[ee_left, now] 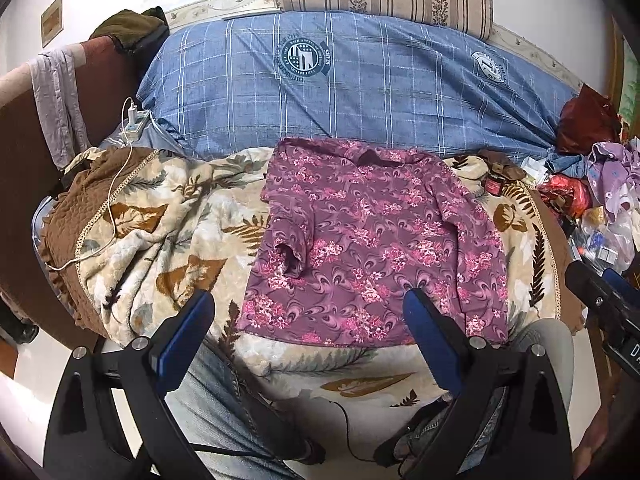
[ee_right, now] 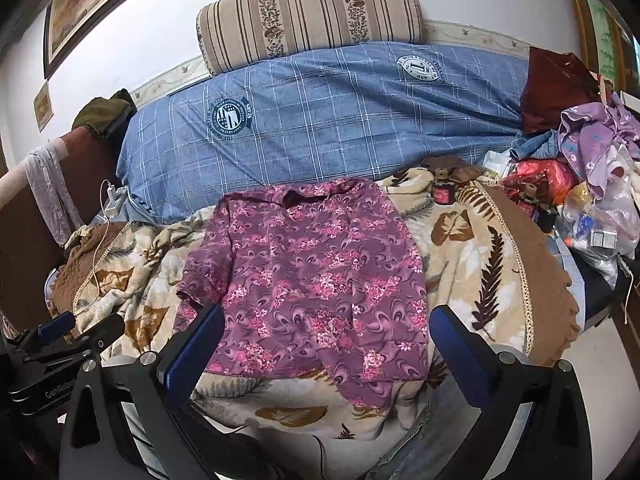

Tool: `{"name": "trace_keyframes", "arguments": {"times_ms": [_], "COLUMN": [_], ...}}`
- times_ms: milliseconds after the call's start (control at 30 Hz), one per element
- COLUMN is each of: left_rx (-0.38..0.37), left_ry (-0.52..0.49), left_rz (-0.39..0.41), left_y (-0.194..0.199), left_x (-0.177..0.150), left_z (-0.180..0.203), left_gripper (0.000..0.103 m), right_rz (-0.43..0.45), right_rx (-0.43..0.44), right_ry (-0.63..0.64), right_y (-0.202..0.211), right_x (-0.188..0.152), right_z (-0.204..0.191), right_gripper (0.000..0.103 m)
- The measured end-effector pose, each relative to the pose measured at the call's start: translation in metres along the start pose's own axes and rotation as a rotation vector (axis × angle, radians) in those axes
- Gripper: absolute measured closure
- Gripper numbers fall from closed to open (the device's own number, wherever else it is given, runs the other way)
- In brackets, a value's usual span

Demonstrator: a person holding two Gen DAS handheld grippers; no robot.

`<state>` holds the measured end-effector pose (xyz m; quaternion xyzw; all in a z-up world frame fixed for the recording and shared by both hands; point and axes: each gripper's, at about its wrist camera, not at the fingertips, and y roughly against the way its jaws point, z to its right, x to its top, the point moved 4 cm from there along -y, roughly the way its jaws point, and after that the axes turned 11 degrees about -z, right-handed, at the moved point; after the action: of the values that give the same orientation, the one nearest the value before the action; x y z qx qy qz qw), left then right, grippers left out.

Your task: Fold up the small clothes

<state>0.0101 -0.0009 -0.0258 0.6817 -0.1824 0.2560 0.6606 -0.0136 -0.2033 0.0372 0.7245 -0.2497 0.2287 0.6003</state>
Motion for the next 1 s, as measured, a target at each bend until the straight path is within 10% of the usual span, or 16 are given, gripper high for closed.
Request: {"name": "trace_keyframes", "arguments": {"times_ms": [1000], "left_rx": [-0.017], "left_ry": [0.0], "left_rz": [-0.013], "left_y": [-0.013], "left_x": [0.0], "left_z": [0.001], "left_gripper": [0.007], "right_rz": [-0.023], "right_rx": [-0.012], "right_ry": [0.027], "right_y": [-0.008], "right_x": [0.007], "right_z": [-0.008], "right_gripper": [0.0]}}
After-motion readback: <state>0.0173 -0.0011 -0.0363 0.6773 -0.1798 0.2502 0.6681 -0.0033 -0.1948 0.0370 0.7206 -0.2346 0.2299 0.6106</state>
